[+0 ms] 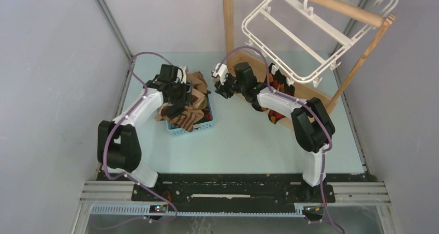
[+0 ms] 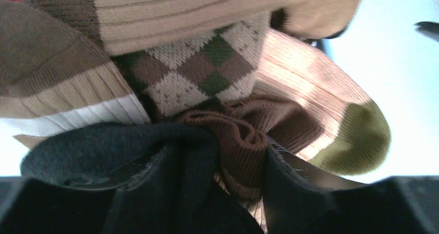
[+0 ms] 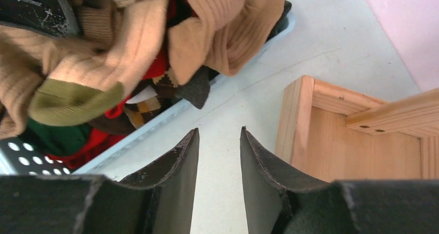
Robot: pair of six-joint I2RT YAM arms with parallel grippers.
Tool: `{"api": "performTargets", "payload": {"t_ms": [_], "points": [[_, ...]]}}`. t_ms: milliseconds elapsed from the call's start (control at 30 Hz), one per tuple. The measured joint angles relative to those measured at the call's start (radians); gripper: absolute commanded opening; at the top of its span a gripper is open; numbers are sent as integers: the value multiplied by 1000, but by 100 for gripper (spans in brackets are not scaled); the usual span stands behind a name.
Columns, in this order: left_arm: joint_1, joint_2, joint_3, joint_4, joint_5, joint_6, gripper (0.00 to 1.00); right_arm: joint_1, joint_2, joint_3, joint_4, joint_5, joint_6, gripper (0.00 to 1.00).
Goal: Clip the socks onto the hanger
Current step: Pick up the sock from the bin.
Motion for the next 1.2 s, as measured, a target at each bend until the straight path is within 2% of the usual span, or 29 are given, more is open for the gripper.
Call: {"api": "performTargets", "payload": {"t_ms": [100,400,733,1200], "points": [[0,39,0,-12,-39,6,41,-10,14,1,11,-7,-15,46],[5,41,0,-33,-91,-2,25,13,52,44,50,-83,-32,51],[17,49,3,-48,-99,-3,24,19,171,160,65,-87,-32,50],[23,84,48,-90,-83,-2,26,19,176,162,14,-156,-69,52]]}}
